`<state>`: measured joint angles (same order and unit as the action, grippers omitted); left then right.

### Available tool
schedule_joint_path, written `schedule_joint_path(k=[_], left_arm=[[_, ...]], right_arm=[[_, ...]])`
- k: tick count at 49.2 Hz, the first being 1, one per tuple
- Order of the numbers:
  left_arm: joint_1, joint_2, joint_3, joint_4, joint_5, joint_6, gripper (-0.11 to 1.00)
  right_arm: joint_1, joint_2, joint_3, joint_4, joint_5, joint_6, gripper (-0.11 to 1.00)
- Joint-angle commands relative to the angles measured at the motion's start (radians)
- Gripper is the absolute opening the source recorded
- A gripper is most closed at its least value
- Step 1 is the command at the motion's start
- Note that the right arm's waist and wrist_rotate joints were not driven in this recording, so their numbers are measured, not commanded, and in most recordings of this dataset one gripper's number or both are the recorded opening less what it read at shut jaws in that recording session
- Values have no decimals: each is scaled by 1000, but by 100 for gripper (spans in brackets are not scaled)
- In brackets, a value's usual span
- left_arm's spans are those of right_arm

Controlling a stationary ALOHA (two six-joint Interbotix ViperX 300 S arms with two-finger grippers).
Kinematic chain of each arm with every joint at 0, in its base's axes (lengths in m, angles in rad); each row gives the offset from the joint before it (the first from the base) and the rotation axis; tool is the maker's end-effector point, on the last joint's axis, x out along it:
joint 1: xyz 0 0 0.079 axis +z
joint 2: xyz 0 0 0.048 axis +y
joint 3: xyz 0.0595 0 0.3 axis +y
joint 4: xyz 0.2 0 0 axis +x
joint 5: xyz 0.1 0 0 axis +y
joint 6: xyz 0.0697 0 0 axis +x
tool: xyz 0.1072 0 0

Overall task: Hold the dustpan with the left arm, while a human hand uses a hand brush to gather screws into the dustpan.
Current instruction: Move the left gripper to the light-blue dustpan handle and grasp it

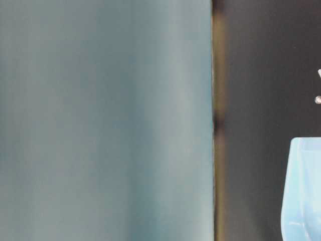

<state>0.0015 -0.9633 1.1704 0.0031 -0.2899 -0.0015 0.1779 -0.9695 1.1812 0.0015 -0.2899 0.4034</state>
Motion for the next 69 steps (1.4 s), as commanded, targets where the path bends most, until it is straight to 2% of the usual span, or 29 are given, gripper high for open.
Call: schedule_joint_path(k=[1, 5, 10, 25, 34, 48, 50, 52, 63, 66, 69], left_arm=[[-26, 49, -14, 40, 66, -14, 6], [-35, 112, -34, 40, 192, -35, 0], [-40, 196, -72, 40, 305, -54, 0], [-38, 393, -124, 40, 414, -49, 0], [-38, 488, -166, 41, 474, -51, 0], [-40, 598, -192, 40, 495, -54, 1], [-40, 612, -195, 40, 505, -51, 5], [-40, 618, -195, 41, 514, -48, 14], [-41, 634, -186, 40, 554, -48, 79], [-40, 644, -187, 41, 551, -49, 89], [-40, 663, -189, 41, 546, -51, 88]], right_arm=[[0, 8, 0, 2, -5, 0, 4], [0, 2, 25, 2, 17, 0, 0], [0, -5, 49, 3, 87, 2, 0], [0, -21, 103, 3, 382, 0, 0], [0, -64, 114, 3, 407, 2, 0], [0, -186, 196, 2, 416, 0, 0], [0, -207, 212, 3, 422, 0, 0], [0, -229, 225, 3, 431, 0, 0], [0, -367, 273, 3, 442, 0, 0], [0, -400, 279, 3, 449, 2, 0], [0, -431, 287, 3, 459, 2, 0]])
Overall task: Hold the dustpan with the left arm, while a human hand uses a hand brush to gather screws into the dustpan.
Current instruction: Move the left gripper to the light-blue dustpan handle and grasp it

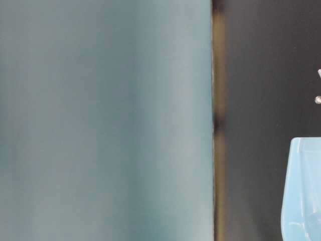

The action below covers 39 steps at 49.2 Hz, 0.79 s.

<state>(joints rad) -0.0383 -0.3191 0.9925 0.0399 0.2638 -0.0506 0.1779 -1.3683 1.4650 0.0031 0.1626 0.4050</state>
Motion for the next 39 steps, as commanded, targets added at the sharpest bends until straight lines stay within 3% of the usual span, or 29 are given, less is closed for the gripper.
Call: schedule_joint_path(k=[1, 13, 25, 39], left_arm=[[0, 26, -12, 5, -9, -5, 88], [2, 126, -12, 3, -54, -11, 88], [8, 170, 25, 5, -219, -12, 88], [8, 233, -5, 3, -225, -12, 88]], right_arm=[[0, -40, 3, 2, 8, 0, 0], [0, -89, 6, 2, 21, 0, 0], [0, -87, 11, 2, 18, 0, 0], [0, -87, 21, 2, 12, 0, 0]])
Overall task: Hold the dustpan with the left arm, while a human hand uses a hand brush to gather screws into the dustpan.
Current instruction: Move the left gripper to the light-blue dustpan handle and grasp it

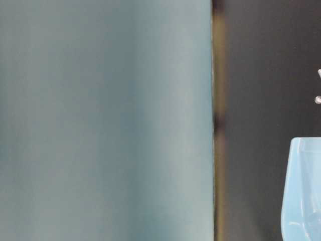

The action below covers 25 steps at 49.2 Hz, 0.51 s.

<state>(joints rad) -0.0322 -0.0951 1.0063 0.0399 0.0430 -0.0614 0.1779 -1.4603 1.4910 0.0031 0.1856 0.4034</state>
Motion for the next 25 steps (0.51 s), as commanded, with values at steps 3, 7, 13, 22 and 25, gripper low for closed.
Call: schedule_joint_path(k=[3, 7, 13, 22, 25], left_arm=[[2, 14, -18, 5, -5, 0, 88], [2, 14, -20, 3, -9, 2, 87], [3, 14, -21, 5, -9, 2, 86], [2, 12, -21, 5, -9, -2, 74], [-5, 11, -20, 5, -9, 2, 59]], right_arm=[[0, 5, -5, 2, -11, 0, 0], [0, 5, -5, 2, -11, 0, 0], [0, 5, -5, 2, -9, 2, 0], [0, 5, -5, 2, -11, 2, 0], [0, 5, -5, 2, -11, 0, 0]])
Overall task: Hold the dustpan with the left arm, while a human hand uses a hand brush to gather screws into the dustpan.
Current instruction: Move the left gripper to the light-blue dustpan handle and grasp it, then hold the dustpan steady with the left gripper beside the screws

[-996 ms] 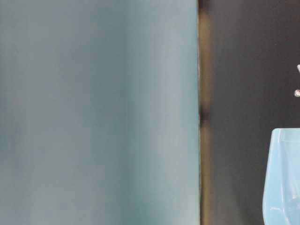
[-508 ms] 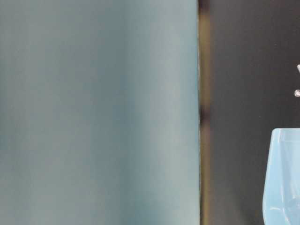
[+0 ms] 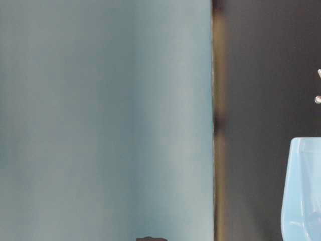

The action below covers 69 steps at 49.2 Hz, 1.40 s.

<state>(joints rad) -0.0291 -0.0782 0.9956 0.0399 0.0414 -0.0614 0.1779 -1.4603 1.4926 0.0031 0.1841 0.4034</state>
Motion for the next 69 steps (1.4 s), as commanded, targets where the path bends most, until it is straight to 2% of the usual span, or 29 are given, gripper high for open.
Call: schedule_joint_path(k=[1, 4, 6, 23, 47, 69], left_arm=[[-9, -6, -8, 3, -6, 3, 54], [-11, -8, -8, 3, -6, 6, 36], [-11, -8, -8, 5, -6, 9, 29], [-12, -12, -9, 5, -9, 9, 30], [-9, -132, 43, 3, -9, 0, 30], [46, -89, 34, 5, -15, 25, 30]], right_arm=[[0, 5, -6, 0, -9, 0, 0], [0, 5, -6, 2, -9, 2, 0], [0, 3, -6, 2, -9, 2, 0], [0, 3, -6, 2, -9, 2, 0], [0, 3, -6, 2, -9, 0, 0], [0, 0, -6, 0, -9, 2, 0]])
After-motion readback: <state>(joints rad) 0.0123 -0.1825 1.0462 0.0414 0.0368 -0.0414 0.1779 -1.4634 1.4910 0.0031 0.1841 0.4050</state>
